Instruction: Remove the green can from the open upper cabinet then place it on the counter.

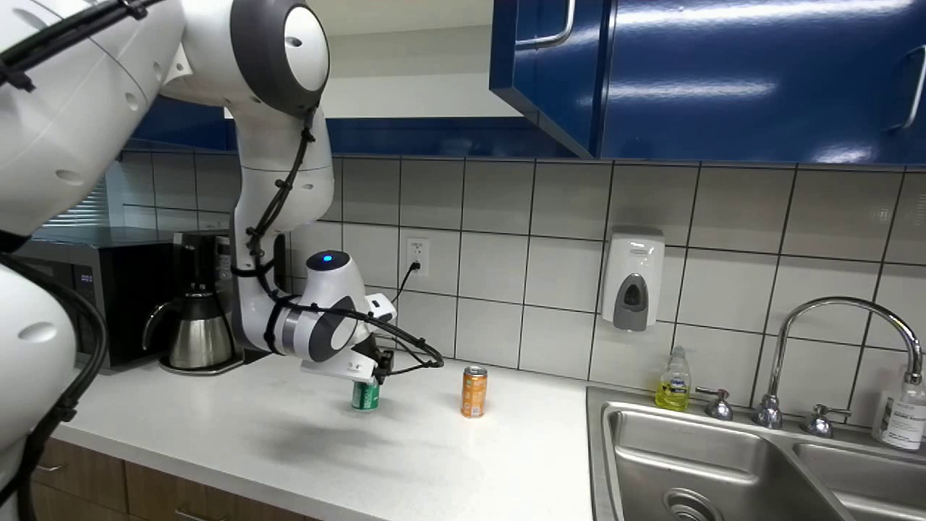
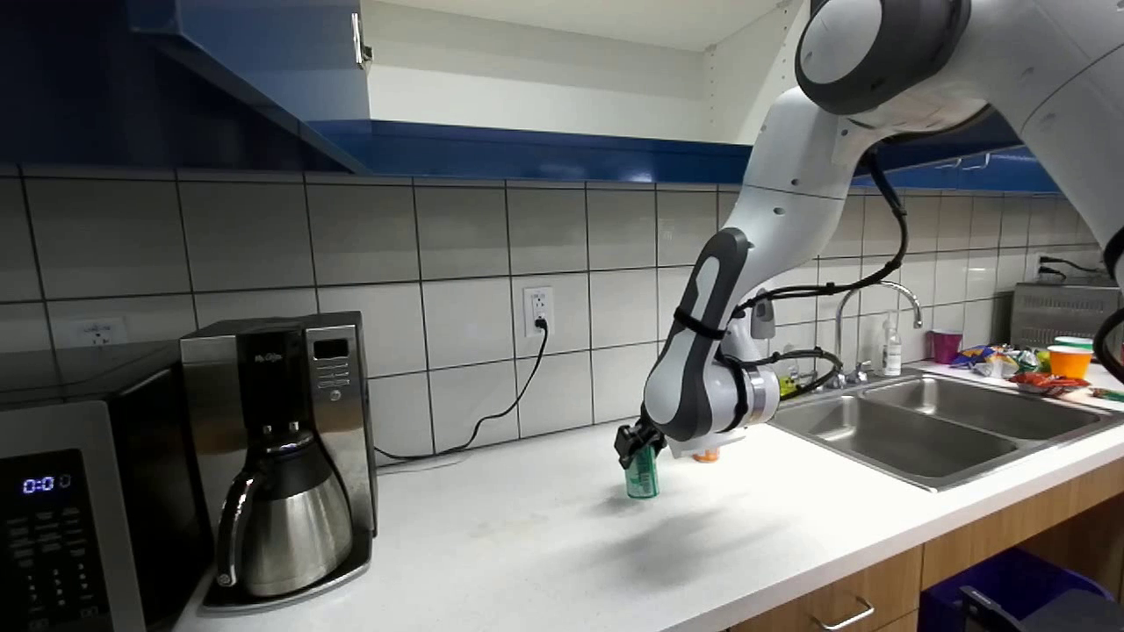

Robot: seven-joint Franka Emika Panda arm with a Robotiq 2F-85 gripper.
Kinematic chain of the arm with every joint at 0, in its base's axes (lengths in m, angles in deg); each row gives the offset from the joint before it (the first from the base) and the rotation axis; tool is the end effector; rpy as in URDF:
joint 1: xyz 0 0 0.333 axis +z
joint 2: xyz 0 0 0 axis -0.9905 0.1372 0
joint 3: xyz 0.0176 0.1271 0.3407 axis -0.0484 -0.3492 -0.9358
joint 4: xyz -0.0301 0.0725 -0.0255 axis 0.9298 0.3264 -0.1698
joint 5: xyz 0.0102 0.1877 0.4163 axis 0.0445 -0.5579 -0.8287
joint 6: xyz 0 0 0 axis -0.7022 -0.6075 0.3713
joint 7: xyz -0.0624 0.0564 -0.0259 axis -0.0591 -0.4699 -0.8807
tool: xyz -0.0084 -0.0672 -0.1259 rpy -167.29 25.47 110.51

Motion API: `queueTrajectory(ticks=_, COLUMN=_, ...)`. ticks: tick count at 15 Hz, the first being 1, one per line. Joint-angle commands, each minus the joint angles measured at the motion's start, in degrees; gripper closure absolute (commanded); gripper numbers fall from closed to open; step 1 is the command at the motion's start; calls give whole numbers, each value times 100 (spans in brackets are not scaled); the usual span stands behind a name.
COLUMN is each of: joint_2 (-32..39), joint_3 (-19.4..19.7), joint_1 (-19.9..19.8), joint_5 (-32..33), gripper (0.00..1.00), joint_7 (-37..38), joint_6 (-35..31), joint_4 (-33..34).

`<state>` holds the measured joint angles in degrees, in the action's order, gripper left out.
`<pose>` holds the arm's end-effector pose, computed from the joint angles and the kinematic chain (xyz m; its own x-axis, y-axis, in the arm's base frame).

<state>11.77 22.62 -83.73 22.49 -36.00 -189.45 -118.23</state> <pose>0.6097 0.0480 0.1120 0.8250 0.1575 0.5428 0.1730 -0.9847 0.0229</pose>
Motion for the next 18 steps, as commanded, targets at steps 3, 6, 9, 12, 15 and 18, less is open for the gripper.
queueTrajectory(ticks=3, joint_2=240, joint_3=42, joint_1=-75, joint_5=418, gripper=62, joint_7=318, joint_6=1, joint_4=386)
queueTrajectory(ticks=6, joint_2=326, joint_3=56, joint_1=-70, joint_5=450, gripper=62, joint_7=347, joint_6=1, joint_4=511)
queueTrajectory(ticks=9, joint_2=394, joint_3=89, joint_1=-49, joint_5=458, gripper=62, joint_7=352, joint_6=3, joint_4=597)
queueTrajectory(ticks=12, joint_2=451, joint_3=127, joint_1=-25, joint_5=471, gripper=62, joint_7=325, joint_6=3, joint_4=636)
queueTrajectory(ticks=15, joint_2=490, joint_3=132, joint_1=-29, joint_5=485, gripper=62, joint_7=331, joint_6=3, joint_4=650)
queueTrajectory(ticks=18, joint_2=520, joint_3=138, joint_1=-19, joint_5=483, gripper=62, joint_7=333, joint_6=1, joint_4=670)
